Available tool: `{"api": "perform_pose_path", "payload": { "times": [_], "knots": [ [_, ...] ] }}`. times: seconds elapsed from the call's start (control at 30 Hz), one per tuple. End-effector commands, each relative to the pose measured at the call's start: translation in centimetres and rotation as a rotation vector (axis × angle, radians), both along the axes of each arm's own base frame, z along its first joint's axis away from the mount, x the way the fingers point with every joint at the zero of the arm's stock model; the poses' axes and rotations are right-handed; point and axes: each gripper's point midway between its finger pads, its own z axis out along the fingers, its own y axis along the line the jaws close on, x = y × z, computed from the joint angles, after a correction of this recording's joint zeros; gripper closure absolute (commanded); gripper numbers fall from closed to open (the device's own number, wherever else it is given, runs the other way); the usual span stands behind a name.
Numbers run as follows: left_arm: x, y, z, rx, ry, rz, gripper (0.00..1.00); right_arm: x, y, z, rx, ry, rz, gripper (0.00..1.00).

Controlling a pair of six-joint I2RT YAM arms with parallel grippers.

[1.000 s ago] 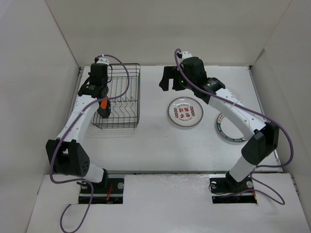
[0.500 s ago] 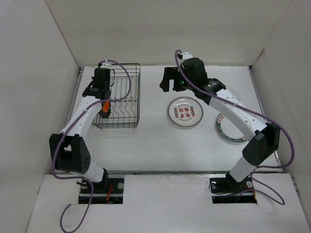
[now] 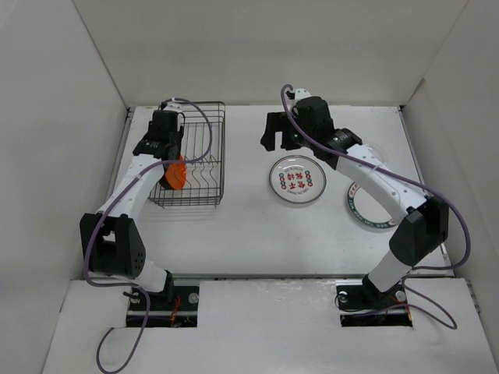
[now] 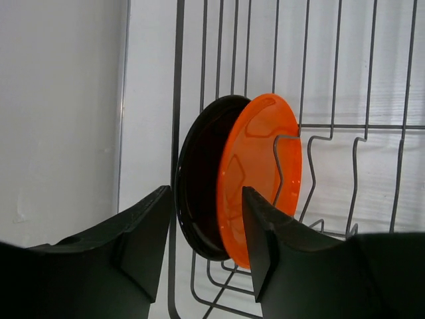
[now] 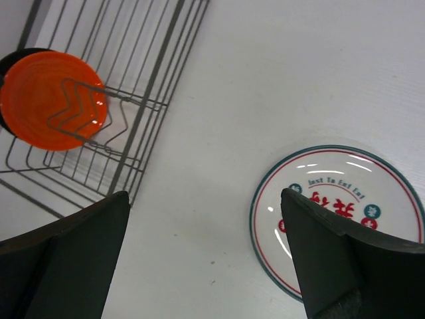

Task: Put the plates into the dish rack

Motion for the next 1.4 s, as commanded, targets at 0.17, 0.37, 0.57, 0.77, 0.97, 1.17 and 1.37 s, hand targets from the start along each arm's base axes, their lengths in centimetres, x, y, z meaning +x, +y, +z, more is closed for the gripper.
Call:
{"api": "perform_pose_path", "payload": {
  "times": [0.17,0.37,0.57,0.77,0.97,1.17,1.37],
  "knots": [
    [0.4,-1.5,9.1,-0.071,-0.174,-0.069,0.28,4.6,-10.2,1.0,0.017,-0.099,-0.229,0.0],
    [-0.1,-4.6,14.2,-0.226,-0.229,-0.225,0.0,6.3,-27.3,-3.1,0.17,-0.129,-0.594,0.0],
    [-1.0,-8.6,15.6,-0.396,-0.17,-0.45,0.0,4.2,-36.4,-7.0,0.166,-0.087,-0.82,0.0],
    [-1.6,-11.1,16.4,-0.447,-0.195,-0.607,0.0,3.9,-40.2,-9.7,0.116,-0.044,-0.883,0.0],
    [-1.9,-11.6,16.3,-0.467,-0.174,-0.629,0.0,5.6,-40.9,-14.8,0.145,0.082,-0.83,0.06],
    [-2.5,-11.3,15.4,-0.469,-0.151,-0.646,0.0,6.7,-40.6,-18.4,0.17,0.176,-0.807,0.13],
    [-2.7,-11.4,15.0,-0.499,-0.141,-0.669,0.0,6.9,-41.2,-19.3,0.16,0.234,-0.84,0.18]
  ]
}}
